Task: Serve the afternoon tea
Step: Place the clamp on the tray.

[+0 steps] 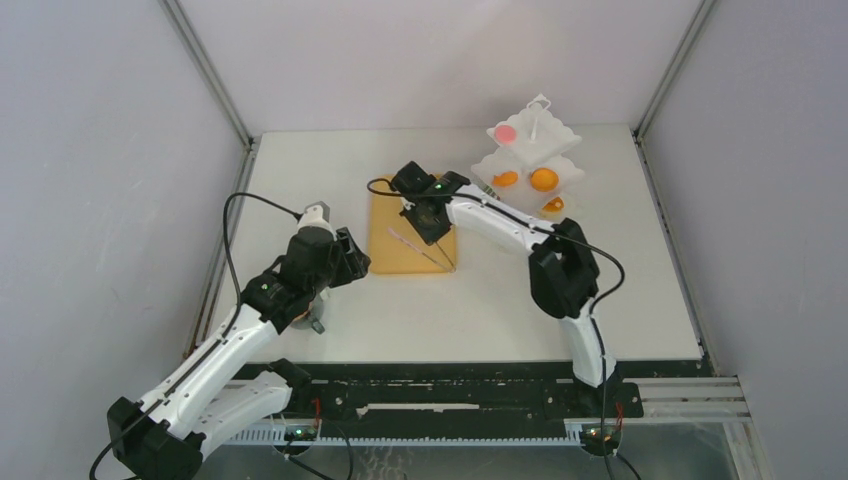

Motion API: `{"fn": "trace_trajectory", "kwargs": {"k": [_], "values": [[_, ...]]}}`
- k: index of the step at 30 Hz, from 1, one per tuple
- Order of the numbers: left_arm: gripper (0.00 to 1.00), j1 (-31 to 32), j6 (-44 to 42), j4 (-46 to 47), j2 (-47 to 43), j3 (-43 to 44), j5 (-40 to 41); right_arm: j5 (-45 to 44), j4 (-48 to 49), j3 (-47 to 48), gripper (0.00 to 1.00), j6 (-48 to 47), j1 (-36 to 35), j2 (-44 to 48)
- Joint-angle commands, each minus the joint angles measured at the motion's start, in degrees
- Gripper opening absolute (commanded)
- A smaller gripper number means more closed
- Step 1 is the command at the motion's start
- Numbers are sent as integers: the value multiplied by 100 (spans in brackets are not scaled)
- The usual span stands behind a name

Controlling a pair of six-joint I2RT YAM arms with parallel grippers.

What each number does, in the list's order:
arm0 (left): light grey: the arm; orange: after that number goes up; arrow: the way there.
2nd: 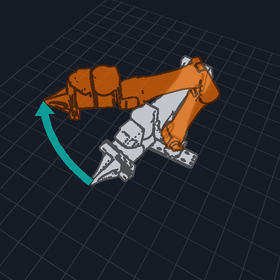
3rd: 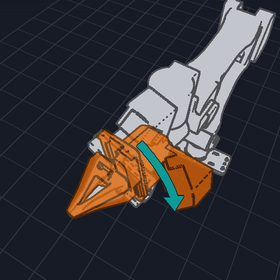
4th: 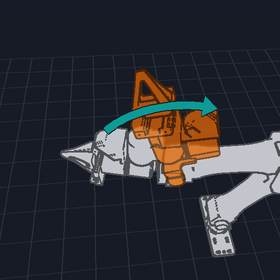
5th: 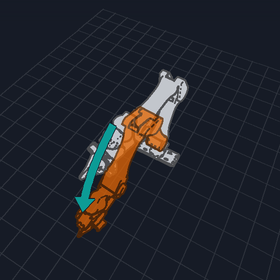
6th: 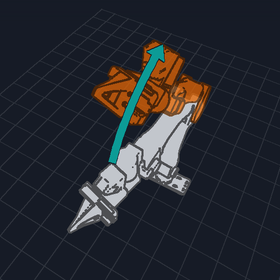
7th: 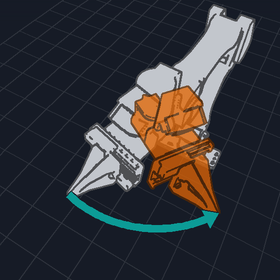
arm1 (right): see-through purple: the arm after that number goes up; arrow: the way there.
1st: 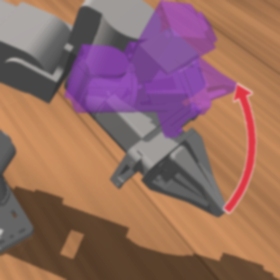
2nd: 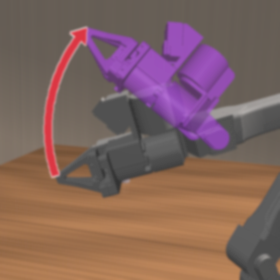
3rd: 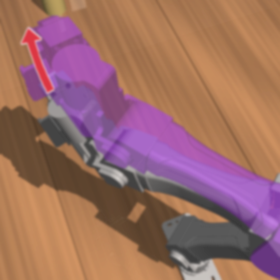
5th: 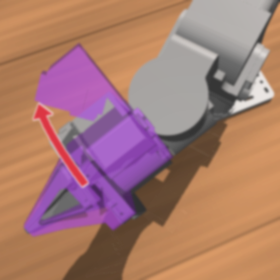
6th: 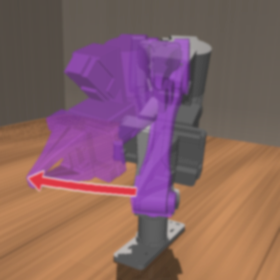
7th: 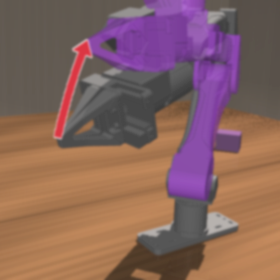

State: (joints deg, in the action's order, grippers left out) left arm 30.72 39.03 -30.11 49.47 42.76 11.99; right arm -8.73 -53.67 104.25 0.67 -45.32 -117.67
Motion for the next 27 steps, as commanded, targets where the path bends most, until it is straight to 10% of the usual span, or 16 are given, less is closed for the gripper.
{"fn": "trace_trajectory", "kwargs": {"k": [1,7,12,27], "values": [[58,-28,-205,-11,-115,335,162,-201,-502,1017,10,337,97,-858],[58,-32,-304,-52,-112,345,177,-92,-591,1839,14,533,273,-1594],[58,-39,-364,-56,-70,347,190,66,-255,1706,40,588,289,-1542],[58,-60,-302,109,83,259,145,601,1464,-572,63,393,329,37]]}}
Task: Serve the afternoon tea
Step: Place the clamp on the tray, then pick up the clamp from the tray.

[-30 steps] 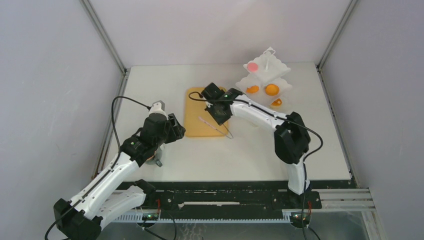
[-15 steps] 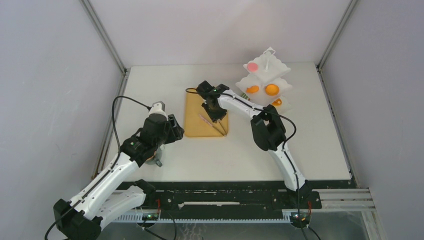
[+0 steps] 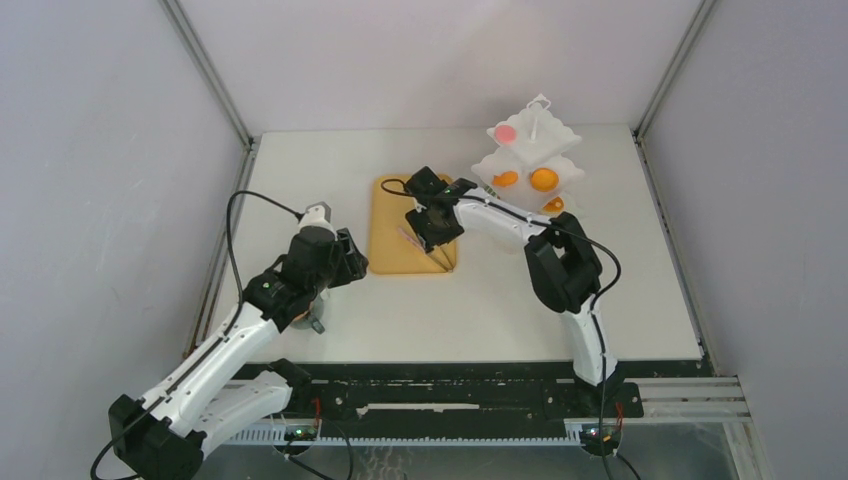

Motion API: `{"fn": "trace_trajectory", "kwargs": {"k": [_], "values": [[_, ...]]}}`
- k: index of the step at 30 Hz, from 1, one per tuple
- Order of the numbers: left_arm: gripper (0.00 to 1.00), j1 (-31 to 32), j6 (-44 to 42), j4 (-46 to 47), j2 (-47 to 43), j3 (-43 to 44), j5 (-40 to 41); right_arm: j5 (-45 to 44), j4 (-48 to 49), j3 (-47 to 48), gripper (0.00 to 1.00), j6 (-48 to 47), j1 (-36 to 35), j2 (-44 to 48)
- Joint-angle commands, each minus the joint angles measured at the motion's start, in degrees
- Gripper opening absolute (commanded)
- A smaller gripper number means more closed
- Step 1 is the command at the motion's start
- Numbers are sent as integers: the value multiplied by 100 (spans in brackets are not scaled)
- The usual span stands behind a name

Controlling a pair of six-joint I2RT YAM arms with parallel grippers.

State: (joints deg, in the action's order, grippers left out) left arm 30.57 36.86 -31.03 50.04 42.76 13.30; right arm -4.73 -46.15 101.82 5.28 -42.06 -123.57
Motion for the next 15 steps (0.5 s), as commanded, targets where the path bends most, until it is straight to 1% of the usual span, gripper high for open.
{"fn": "trace_trajectory", "kwargs": {"k": [1,9,15], "values": [[58,-42,-84,206,38,268,6,236,761,-412,63,-70,9,680],[58,-42,-61,215,103,251,11,552,985,-761,66,-176,14,809],[58,-43,-25,192,90,207,61,474,1148,-904,68,-250,18,683]]}}
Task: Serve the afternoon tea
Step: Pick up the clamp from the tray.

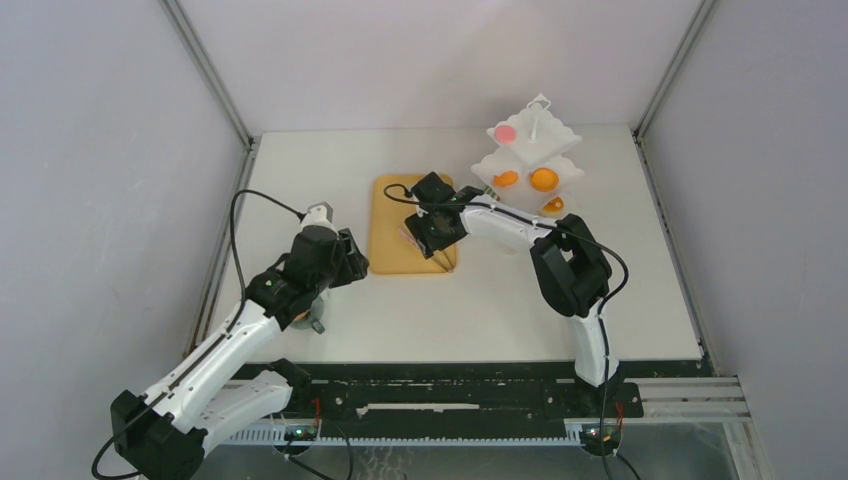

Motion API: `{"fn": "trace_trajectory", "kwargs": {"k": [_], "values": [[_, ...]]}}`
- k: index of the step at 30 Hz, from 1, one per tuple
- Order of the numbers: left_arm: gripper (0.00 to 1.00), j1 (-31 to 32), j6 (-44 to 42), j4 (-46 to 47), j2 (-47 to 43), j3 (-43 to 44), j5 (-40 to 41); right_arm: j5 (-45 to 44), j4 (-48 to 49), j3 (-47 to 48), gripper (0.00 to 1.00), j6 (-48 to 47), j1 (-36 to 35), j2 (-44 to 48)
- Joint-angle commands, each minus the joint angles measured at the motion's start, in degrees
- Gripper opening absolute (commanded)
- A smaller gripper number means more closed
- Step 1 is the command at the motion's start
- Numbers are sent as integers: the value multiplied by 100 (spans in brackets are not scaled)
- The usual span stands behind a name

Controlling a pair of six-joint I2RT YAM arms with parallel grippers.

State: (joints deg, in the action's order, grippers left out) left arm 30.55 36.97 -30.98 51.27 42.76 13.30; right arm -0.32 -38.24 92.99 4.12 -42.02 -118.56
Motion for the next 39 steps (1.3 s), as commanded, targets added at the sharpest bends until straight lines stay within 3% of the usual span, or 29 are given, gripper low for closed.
{"fn": "trace_trajectory", "kwargs": {"k": [1,20,32,39], "values": [[58,-42,-40,188,-33,203,82,38,416,-45,68,-145,18,171],[58,-98,19,230,86,93,160,282,559,35,68,-319,133,-410],[58,-112,80,446,223,46,120,163,225,266,35,-80,212,-315],[58,-119,73,593,200,14,97,-13,-612,1147,33,283,416,-302]]}}
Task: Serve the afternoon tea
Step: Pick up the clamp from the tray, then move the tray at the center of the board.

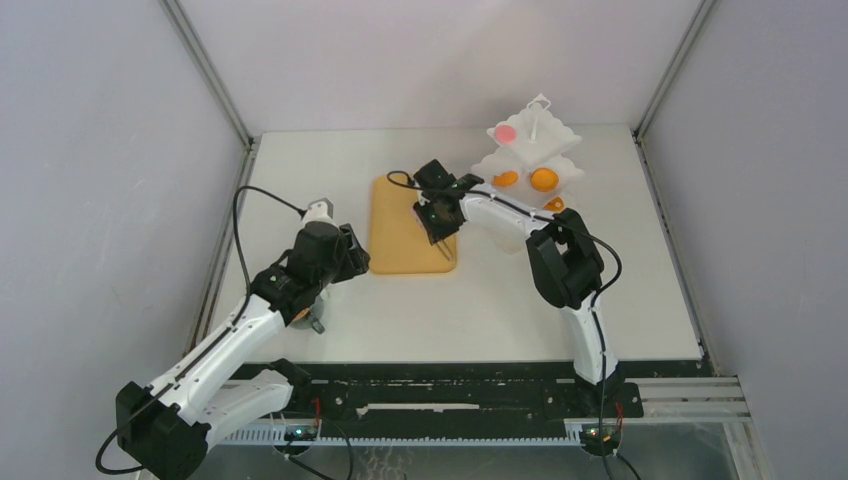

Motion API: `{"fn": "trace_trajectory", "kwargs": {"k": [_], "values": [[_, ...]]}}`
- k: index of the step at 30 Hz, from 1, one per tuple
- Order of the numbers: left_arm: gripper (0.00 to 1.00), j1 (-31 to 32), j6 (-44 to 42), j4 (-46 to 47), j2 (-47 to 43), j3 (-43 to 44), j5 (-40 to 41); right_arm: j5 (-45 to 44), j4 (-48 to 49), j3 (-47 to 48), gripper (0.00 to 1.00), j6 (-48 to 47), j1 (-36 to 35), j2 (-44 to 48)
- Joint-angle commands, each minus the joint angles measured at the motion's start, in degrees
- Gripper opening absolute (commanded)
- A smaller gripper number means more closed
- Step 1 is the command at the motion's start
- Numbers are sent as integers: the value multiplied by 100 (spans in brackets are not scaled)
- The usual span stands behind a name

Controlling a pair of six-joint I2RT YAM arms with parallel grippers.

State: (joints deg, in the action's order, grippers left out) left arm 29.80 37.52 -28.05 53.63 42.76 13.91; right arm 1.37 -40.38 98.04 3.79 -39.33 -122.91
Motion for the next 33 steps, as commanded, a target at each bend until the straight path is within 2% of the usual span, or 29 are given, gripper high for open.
{"fn": "trace_trajectory", "kwargs": {"k": [1,14,33], "values": [[58,-50,16,327,-54,1,34,-218,-507,774,33,368,193,136],[58,-88,34,732,-85,-103,-143,-698,-1928,2280,37,676,563,-431],[58,-168,79,941,-118,-284,-281,-67,-2406,2782,38,1004,773,-1045]]}}
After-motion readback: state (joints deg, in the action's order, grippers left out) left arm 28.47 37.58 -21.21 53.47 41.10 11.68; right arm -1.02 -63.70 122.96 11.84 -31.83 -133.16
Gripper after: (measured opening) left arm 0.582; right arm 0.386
